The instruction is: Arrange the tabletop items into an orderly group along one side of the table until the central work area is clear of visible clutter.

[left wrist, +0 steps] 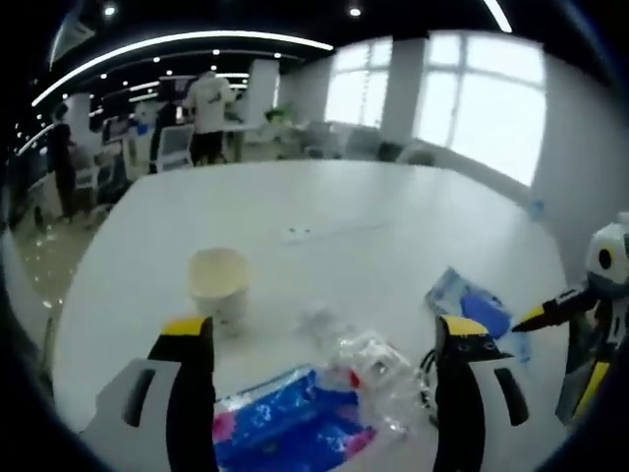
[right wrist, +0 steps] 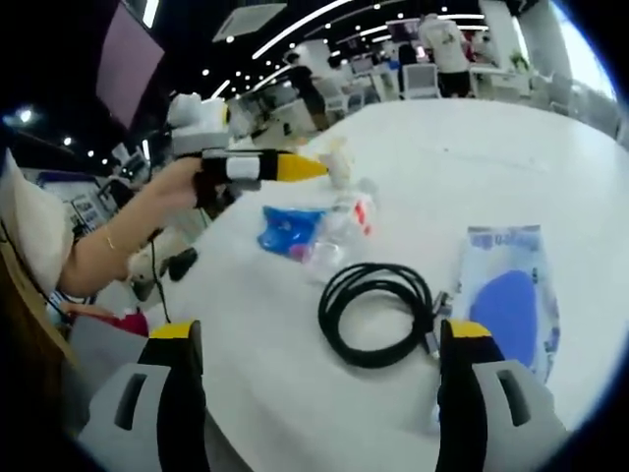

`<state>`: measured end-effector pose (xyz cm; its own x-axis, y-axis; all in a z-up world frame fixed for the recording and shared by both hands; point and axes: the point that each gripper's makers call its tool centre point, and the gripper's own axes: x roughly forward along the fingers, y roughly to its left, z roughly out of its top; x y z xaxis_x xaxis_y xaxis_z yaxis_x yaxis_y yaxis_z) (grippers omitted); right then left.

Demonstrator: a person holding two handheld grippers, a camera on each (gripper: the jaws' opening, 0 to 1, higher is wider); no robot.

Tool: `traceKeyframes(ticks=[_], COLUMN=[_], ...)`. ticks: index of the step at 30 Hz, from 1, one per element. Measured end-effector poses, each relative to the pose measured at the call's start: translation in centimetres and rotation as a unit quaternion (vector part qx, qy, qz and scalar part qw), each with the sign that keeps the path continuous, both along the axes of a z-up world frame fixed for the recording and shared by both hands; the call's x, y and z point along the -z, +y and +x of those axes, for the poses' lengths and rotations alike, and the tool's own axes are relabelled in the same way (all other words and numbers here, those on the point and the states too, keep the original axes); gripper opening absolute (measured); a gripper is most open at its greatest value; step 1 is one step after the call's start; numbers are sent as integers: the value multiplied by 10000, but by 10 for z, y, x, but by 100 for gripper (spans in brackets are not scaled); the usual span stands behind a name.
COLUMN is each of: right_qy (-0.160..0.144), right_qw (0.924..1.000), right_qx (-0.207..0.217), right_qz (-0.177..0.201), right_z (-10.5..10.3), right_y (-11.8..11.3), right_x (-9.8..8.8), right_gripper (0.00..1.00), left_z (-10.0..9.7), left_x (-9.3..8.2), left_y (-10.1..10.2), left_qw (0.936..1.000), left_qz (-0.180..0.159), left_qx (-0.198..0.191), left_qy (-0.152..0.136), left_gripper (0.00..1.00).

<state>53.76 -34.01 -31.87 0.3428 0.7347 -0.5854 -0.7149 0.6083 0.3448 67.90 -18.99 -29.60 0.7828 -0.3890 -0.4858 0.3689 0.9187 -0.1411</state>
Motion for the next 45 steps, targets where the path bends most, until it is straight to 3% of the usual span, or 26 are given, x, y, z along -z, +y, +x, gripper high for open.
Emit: traceKeyframes(ticks=[5, 13, 18, 20, 21, 25, 36, 39, 42, 45], right_qy=[37, 32, 17, 10, 9, 46, 117, 20, -53, -87], right_qw=[10000, 10000, 9999, 9999, 10000, 9999, 9998, 10000, 9998, 9998], right_qx=[-28, -62, -79, -95, -91, -64, -82, -80, -89, -103], right_qz=[-22, 26, 71, 40, 18, 104, 172, 16, -174, -158], right_z=[-2, -5, -5, -5, -5, -6, -10, -9, -7, -7], right_y=[1, 2, 4, 4, 3, 6, 10, 6, 2, 3], right_x=[1, -2, -4, -3, -3, -6, -9, -7, -3, -4], right_gripper=[99, 99, 99, 99, 99, 99, 99, 99, 99, 99], left_z=[-8, -17, -19, -22, -28, -28, -16, -21, -18, -20], left_x=[-2, -5, -3, 1, 6, 13, 33, 43, 47, 53], left_y=[-16, -31, -34, -35, -38, -41, -49, -48, -50, -55], left_qw=[9994, 9982, 9965, 9931, 9892, 9874, 9796, 9715, 9726, 9673], left_qz=[-239, -251, -182, -334, -355, -90, 21, -25, -10, -161], left_qx=[70, 134, -21, -220, -182, -162, -258, -386, -391, -482], left_qy=[239, 526, 810, 1106, 1409, 1570, 1993, 2340, 2291, 2485], left_gripper=[86, 76, 71, 67, 65, 64, 62, 59, 57, 54])
